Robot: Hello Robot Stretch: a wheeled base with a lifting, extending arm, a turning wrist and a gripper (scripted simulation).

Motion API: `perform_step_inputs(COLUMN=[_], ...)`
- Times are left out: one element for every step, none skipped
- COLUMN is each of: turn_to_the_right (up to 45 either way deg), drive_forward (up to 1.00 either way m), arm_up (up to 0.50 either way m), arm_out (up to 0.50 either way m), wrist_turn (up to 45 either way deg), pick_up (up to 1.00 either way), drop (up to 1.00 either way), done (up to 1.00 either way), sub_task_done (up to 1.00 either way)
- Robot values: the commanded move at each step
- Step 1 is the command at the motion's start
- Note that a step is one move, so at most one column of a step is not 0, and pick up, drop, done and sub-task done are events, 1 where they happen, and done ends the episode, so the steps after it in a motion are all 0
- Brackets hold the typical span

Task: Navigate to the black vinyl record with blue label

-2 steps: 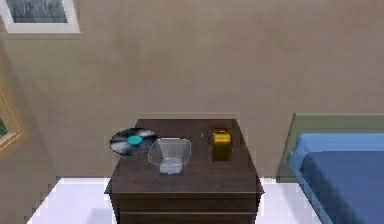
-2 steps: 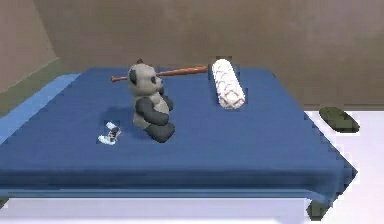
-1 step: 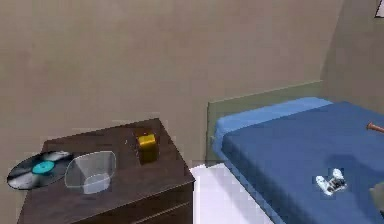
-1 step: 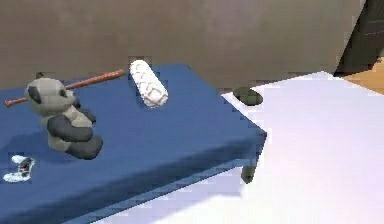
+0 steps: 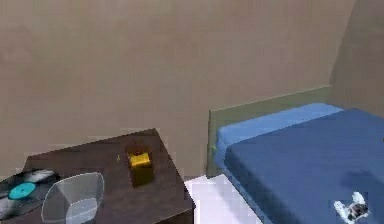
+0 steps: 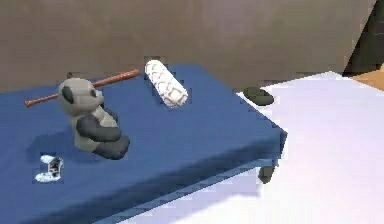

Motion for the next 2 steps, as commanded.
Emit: perform_step_inputs(turn_to_the_right=[-39.0,0.0], drive_forward=[0.00,0.00], arm_up=[0.00,0.00], arm_out=[0.00,0.00], wrist_turn=[0.0,0.0], pick_up=[0.00,0.00], drop=[0.00,0.00], done=[0.00,1.00], sub_task_done=[0.00,0.00])
